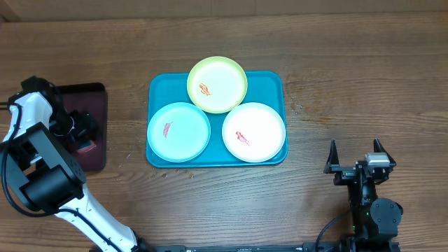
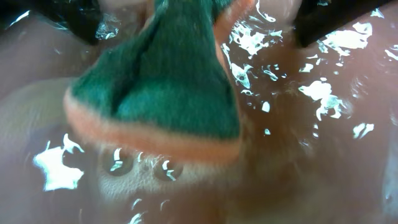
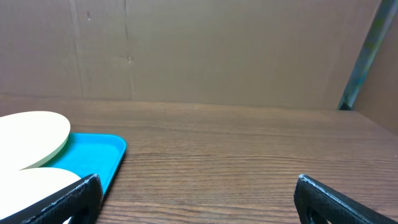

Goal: Clean dirty plates on tray and stack at the side
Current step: 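Dip and rub the held sponge in the soapy water with left gripper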

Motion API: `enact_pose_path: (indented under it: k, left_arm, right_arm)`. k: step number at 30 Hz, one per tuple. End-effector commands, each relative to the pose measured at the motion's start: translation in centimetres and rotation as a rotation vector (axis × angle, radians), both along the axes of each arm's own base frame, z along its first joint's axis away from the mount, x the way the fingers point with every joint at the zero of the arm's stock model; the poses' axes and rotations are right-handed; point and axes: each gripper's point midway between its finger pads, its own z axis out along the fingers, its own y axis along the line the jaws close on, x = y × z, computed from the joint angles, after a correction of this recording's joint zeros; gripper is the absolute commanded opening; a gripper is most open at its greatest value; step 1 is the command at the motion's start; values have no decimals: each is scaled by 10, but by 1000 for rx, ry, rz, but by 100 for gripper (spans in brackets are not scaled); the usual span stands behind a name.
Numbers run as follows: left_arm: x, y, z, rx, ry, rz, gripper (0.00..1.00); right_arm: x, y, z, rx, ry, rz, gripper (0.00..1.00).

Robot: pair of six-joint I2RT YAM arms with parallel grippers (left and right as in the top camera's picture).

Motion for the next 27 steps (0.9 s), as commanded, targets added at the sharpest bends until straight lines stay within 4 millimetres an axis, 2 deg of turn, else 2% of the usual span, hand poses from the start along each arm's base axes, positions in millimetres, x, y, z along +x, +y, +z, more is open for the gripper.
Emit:
enact_pose_path:
  k: [1, 3, 4, 5, 9, 10, 11, 12, 21, 22, 25, 26, 27]
  left_arm:
    - [-8, -9, -6, -31, 46, -8, 63]
    - [-10, -10, -6, -37, 55, -8, 33]
    - [-11, -10, -5, -39, 57, -7, 15]
    - [-11, -10, -6, -38, 57, -7, 4]
    - [-7, -8, -6, -30, 43, -7, 4]
    - [-5, -7, -6, -23, 33, -7, 15]
    - [-2, -5, -6, -16, 20, -8, 54]
    - [1, -3, -6, -8, 8, -8, 100]
    - [38, 21, -4, 91, -138, -30, 100]
    - [41, 23, -4, 100, -152, -30, 94]
    - [49, 28, -2, 121, -186, -30, 32]
    - [51, 29, -2, 126, -193, -30, 15]
    - [52, 30, -1, 129, -198, -30, 4]
  right_arm:
    - [0, -1, -1, -1, -5, -2, 100]
    - [0, -1, -1, -1, -5, -2, 100]
    - [0, -1, -1, -1, -5, -2, 100]
    - [0, -1, -1, -1, -5, -2, 100]
    - [0, -1, -1, -1, -5, -2, 100]
    - [0, -1, -1, -1, -5, -2, 100]
    - [0, -1, -1, -1, -5, -2, 100]
    - [0, -1, -1, -1, -5, -2, 100]
    - [0, -1, -1, -1, -5, -2, 100]
    - [0, -1, -1, -1, -5, -2, 100]
    - [0, -1, -1, -1, -5, -2, 100]
    - [0, -1, -1, -1, -5, -2, 100]
    - [0, -1, -1, -1, -5, -2, 100]
